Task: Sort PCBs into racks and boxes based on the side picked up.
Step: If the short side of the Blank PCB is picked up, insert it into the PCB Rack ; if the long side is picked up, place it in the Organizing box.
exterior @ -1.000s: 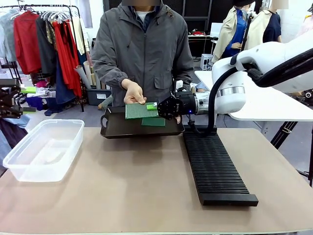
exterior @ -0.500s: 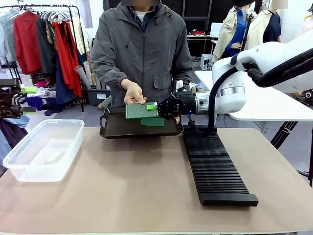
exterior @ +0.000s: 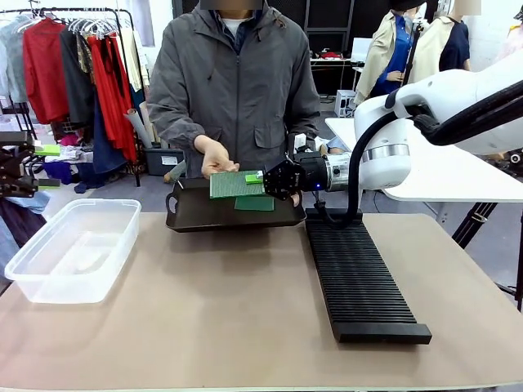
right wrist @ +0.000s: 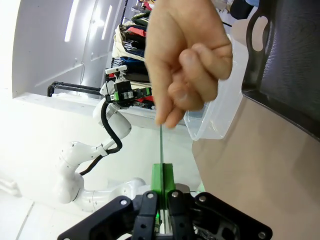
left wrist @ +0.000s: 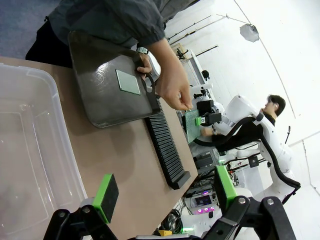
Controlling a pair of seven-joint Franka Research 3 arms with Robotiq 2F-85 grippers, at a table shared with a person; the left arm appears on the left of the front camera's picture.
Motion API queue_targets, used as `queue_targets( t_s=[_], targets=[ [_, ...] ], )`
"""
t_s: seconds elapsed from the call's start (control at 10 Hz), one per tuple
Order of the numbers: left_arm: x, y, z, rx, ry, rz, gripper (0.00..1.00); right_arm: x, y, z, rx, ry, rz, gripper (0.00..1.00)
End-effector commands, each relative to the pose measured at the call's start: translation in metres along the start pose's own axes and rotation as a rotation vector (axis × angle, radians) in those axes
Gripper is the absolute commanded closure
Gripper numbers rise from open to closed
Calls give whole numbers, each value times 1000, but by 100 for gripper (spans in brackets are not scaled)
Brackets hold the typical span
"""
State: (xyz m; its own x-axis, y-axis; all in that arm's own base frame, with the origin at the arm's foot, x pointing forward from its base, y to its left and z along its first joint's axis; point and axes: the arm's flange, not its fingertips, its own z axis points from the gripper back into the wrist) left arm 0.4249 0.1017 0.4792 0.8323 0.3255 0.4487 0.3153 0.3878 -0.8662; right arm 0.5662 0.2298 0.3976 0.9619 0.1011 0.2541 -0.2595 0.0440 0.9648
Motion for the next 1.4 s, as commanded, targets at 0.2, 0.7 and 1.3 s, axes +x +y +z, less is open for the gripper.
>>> queue_targets(
  t_s=[0.2, 0.7, 1.3],
  targets=[
    [1, -2, 2, 2, 7, 3, 0, -1, 1, -1, 0, -10, 0, 100],
    [1, -2, 2, 2, 7, 3, 0, -1, 1, -1, 0, -10, 0, 100],
    [1, -2, 2, 2, 7, 3, 0, -1, 1, -1, 0, -10, 0, 100]
  ],
)
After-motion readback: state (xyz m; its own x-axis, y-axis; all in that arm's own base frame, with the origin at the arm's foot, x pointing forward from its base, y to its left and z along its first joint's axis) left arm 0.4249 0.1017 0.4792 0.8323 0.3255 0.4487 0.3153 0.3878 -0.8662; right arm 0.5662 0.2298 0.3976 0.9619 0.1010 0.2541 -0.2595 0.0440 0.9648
